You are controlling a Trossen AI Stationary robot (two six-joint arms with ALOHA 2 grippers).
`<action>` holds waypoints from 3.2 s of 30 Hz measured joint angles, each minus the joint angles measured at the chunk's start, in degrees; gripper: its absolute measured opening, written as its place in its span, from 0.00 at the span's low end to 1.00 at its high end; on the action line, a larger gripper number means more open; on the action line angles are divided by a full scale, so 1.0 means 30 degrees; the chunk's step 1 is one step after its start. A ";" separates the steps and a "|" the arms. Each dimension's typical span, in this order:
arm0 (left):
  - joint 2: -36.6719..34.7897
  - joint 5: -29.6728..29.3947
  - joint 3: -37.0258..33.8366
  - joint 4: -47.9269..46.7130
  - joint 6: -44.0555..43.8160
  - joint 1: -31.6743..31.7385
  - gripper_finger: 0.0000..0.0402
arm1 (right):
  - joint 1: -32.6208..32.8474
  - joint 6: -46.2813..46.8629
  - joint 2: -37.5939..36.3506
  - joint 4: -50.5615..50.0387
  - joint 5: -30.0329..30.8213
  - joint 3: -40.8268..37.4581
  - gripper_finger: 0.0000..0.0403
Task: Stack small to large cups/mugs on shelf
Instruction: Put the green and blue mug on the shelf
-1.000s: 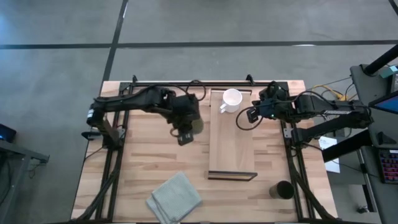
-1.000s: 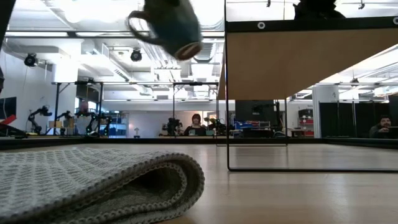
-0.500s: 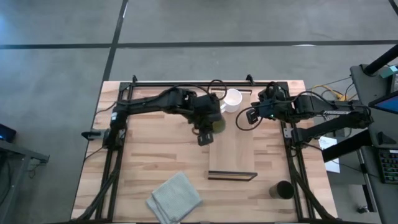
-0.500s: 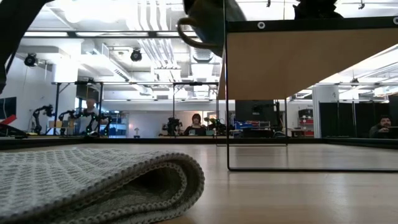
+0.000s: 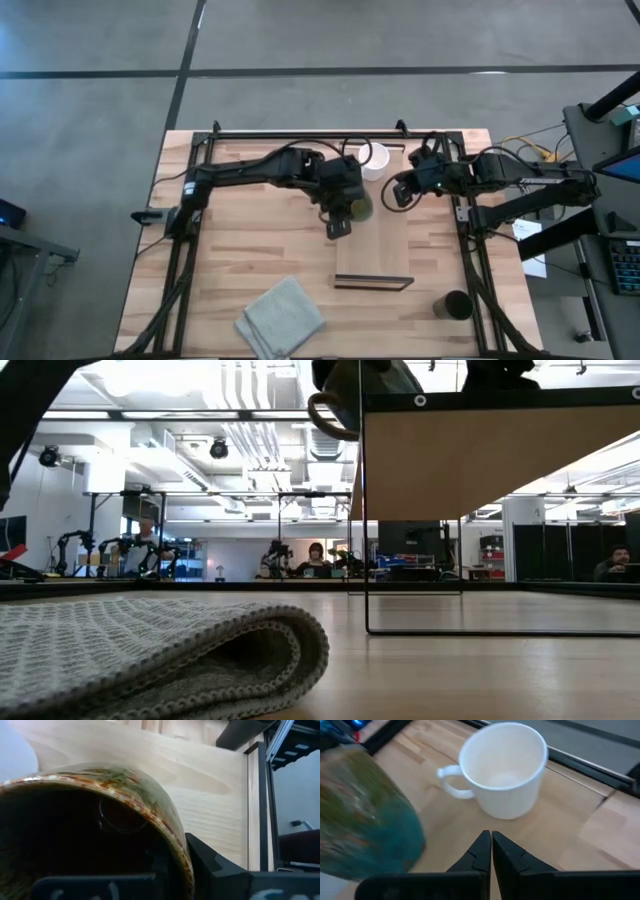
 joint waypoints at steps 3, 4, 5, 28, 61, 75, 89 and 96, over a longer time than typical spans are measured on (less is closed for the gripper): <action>0.0290 0.0007 0.0007 -0.0015 0.0000 -0.0033 0.04 | 0.0000 -0.0353 0.0000 0.0864 -0.0655 0.0000 0.02; 0.0351 0.0007 0.0000 -0.0004 0.0000 -0.0047 0.04 | 0.0000 -0.0464 0.0000 0.1102 -0.0956 0.0001 0.02; 0.0404 0.0007 0.0000 0.0000 0.0000 -0.0050 0.04 | 0.0000 -0.0502 0.0000 0.1280 -0.1135 0.0001 0.02; 0.0579 -0.0175 -0.0073 0.0443 -0.0087 -0.0058 0.05 | 0.2915 0.1004 0.2218 0.3967 -0.1491 -0.0068 0.02; 0.0780 0.0007 -0.0721 0.1435 0.0361 -0.0087 0.06 | 0.3096 0.2030 0.2568 0.3285 -0.0801 -0.0093 0.02; 0.0780 0.0012 -0.0715 0.2803 0.0452 -0.0087 0.20 | 0.3275 0.2198 0.2761 0.2926 -0.0977 -0.0131 0.02; 0.0780 -0.0054 -0.0692 0.3946 0.0423 -0.0087 0.20 | 0.3424 0.3181 0.2659 0.1582 -0.0879 -0.0131 0.02; 0.0780 0.0063 -0.0673 0.4518 0.0461 -0.0087 0.20 | 0.3424 0.3904 0.2492 0.0423 -0.0801 -0.0102 0.02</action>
